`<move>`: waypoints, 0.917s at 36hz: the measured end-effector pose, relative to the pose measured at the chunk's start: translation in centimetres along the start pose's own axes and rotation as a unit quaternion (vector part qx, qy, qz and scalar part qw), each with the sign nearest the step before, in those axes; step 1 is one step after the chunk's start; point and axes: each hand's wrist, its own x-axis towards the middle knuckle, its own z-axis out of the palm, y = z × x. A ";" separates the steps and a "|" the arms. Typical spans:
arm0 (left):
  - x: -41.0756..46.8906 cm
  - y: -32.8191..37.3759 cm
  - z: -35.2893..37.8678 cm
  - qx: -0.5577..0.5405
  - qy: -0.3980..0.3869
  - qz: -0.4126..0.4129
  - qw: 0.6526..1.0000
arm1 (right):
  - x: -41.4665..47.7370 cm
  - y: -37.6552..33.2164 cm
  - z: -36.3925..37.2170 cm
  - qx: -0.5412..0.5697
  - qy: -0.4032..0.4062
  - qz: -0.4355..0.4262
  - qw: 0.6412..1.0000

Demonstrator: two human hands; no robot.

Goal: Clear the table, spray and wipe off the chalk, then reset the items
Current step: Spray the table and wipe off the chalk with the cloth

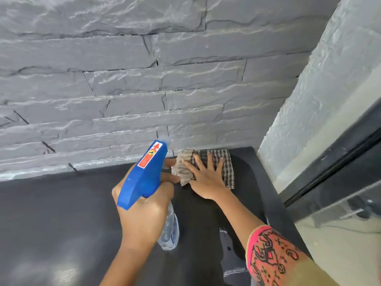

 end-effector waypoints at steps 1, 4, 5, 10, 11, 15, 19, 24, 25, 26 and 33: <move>-0.2 -0.3 -0.2 0.005 0.007 0.015 1.000 | -0.6 -0.1 0.1 0.003 -0.003 -0.031 1.000; -0.8 -0.2 0.1 0.006 0.029 0.062 0.998 | -3.2 -0.6 0.6 0.006 -0.006 -0.132 0.991; -1.2 0.0 0.1 0.013 0.040 0.090 0.995 | -4.1 -0.6 0.9 0.009 -0.004 -0.155 0.988; -1.7 -0.1 -0.3 0.001 0.076 0.104 0.992 | -3.8 -1.0 0.9 0.019 0.042 -0.128 0.991; -1.5 -0.1 -0.4 0.009 0.071 0.092 0.993 | -2.8 -1.6 0.8 0.025 0.044 -0.111 0.993; -1.8 -0.2 -0.5 0.080 0.016 0.050 0.995 | 1.2 -4.8 0.1 0.035 0.030 -0.100 0.994; -1.8 -0.2 -0.4 0.035 0.086 0.095 0.991 | 2.5 -5.7 0.2 0.041 0.042 -0.109 0.992; -1.3 -0.7 -0.6 0.009 0.075 0.121 0.990 | 0.6 -1.5 0.4 0.035 0.067 -0.085 0.994; -1.4 -0.7 -0.6 0.005 0.069 0.123 0.990 | 0.0 -0.1 0.3 0.035 0.070 -0.070 0.994; -1.4 -0.7 -0.7 0.000 0.065 0.126 0.990 | -0.5 1.7 0.1 0.034 0.076 -0.052 0.995; -1.4 -0.8 -0.6 0.003 0.058 0.133 0.989 | -2.5 13.7 -1.2 0.053 0.109 0.123 0.985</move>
